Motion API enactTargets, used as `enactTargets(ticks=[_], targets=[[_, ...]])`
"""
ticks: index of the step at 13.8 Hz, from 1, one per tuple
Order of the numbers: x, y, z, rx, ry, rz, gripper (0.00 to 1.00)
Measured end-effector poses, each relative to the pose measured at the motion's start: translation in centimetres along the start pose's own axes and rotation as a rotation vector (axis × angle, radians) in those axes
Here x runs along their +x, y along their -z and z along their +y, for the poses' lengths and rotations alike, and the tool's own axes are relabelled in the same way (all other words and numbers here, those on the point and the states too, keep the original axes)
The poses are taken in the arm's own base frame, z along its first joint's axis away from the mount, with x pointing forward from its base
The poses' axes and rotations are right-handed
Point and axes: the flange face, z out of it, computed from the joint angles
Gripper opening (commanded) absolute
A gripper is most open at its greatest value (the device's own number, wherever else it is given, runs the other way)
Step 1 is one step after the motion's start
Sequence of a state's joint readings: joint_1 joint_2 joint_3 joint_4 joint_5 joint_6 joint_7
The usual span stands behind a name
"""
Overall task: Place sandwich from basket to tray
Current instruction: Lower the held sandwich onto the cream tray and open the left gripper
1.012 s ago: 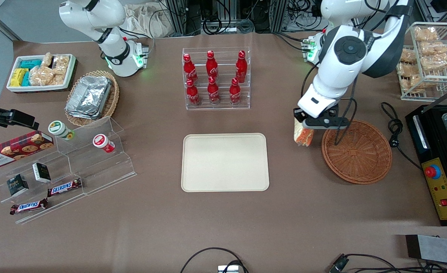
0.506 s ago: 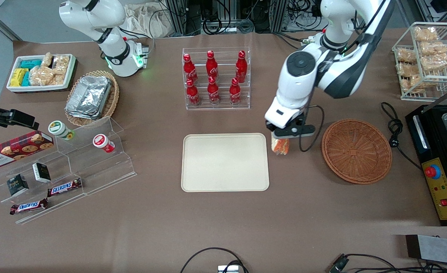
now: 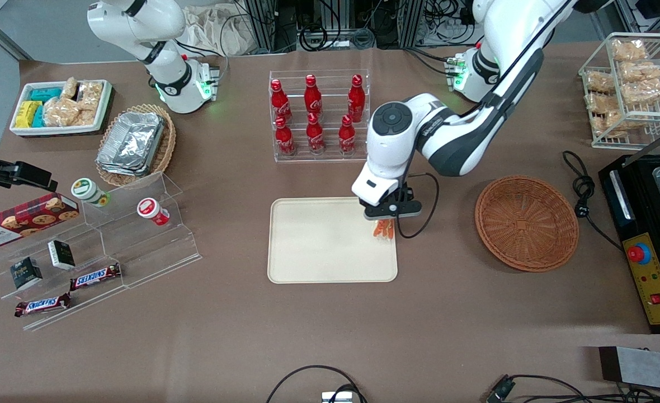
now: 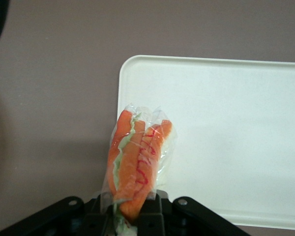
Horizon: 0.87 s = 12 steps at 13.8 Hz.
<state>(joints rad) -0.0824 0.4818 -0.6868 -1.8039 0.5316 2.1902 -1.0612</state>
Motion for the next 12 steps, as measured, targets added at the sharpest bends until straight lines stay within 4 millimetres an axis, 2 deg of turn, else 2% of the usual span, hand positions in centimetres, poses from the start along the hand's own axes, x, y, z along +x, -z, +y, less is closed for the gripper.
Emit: enactTargets(ticks=[4, 8, 12], targets=[[-1.4, -4.0, 2.2, 0.033, -0.07, 0.004, 0.11], [-0.7, -7.1, 2.9, 0.038, -0.09, -0.004, 0.11], [-1.0, -8.1, 3.9, 0.03, -0.103, -0.015, 0.11]])
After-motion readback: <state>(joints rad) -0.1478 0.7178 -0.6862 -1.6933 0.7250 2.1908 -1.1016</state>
